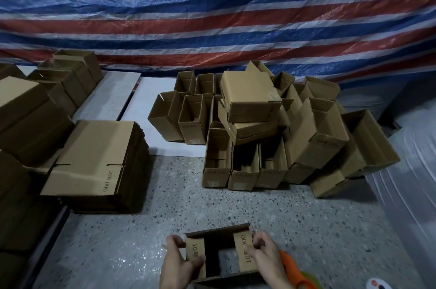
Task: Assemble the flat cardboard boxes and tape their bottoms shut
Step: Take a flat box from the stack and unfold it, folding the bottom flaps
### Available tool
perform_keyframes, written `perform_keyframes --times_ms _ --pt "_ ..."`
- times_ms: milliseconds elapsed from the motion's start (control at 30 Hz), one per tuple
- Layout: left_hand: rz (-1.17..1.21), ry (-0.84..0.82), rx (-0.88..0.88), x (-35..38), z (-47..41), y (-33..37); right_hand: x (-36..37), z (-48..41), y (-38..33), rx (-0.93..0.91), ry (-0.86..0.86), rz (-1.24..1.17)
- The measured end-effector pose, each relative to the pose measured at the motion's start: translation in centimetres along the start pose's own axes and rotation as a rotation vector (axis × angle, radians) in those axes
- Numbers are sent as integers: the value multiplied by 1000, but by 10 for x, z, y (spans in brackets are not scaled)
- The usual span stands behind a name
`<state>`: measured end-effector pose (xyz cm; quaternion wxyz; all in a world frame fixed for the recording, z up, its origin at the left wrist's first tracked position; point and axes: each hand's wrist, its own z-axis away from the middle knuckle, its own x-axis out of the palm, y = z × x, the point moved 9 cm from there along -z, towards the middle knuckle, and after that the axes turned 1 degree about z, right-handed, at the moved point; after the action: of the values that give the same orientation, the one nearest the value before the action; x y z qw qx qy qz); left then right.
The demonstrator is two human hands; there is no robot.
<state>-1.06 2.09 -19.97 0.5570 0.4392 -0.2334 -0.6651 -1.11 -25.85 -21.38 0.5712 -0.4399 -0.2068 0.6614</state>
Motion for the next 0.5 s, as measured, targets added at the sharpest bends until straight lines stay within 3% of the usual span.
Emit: perform_keyframes --times_ms 300,500 --pt "-138 -13 116 -2 -15 9 -5 12 -13 3 -12 -40" --pt "-59 -105 95 -3 -13 -2 -4 22 -7 44 -202 -93"
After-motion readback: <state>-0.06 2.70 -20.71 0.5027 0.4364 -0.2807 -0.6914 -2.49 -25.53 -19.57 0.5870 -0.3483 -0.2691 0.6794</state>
